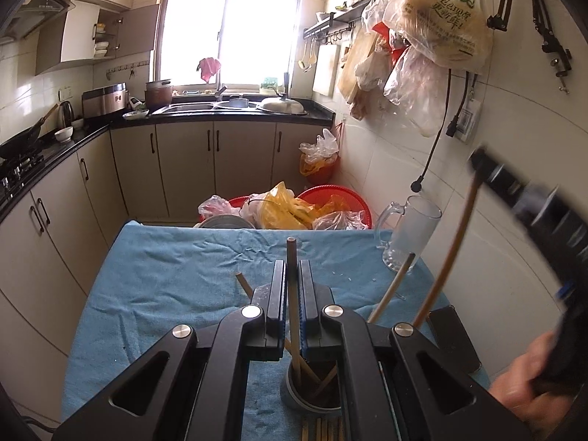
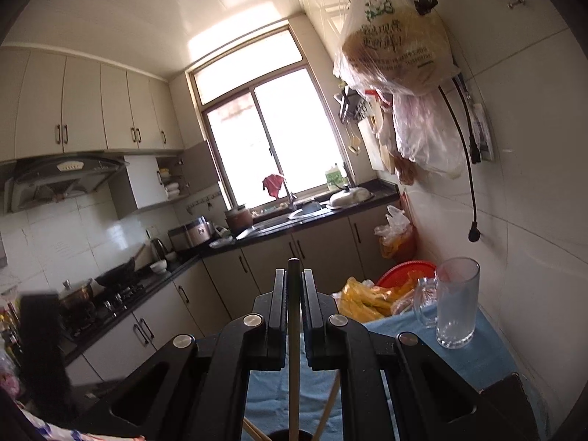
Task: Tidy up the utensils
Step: 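Carry both chopsticks upright and lower them into the black holder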
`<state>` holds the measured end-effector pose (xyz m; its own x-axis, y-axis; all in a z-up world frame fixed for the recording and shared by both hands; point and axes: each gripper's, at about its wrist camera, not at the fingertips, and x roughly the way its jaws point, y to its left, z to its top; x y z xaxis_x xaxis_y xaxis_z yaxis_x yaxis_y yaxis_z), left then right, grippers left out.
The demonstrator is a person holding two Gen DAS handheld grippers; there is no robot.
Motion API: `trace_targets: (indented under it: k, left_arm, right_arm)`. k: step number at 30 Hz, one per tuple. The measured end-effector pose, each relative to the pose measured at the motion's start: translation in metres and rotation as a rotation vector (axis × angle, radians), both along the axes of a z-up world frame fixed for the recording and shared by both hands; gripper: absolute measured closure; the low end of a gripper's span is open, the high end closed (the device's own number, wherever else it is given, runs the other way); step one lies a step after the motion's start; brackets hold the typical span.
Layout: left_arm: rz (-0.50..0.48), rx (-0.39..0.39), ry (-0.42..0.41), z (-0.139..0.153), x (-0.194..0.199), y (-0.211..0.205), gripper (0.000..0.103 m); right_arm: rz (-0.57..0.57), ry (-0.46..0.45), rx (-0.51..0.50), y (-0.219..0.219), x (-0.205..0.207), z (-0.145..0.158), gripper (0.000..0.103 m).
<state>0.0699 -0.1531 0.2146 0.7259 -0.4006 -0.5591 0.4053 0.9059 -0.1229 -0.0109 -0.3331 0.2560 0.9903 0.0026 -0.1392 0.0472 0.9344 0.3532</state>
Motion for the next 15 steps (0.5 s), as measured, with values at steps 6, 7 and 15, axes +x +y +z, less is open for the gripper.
trace_targets:
  k: [6,7,15]
  left_arm:
    - [0.008,0.004,0.027,-0.012,0.005,0.001,0.098]
    - [0.010,0.007,0.024,-0.013,0.005,0.001,0.097]
    - [0.003,-0.005,0.030,-0.013,0.001,0.005,0.097]
  right_arm:
    - [-0.035,0.004,-0.037,0.009,0.014,-0.006,0.096]
    - [-0.042,0.015,-0.048,0.010,0.017,-0.011,0.096]
    - [-0.006,0.133,-0.047,0.017,0.036,-0.055,0.095]
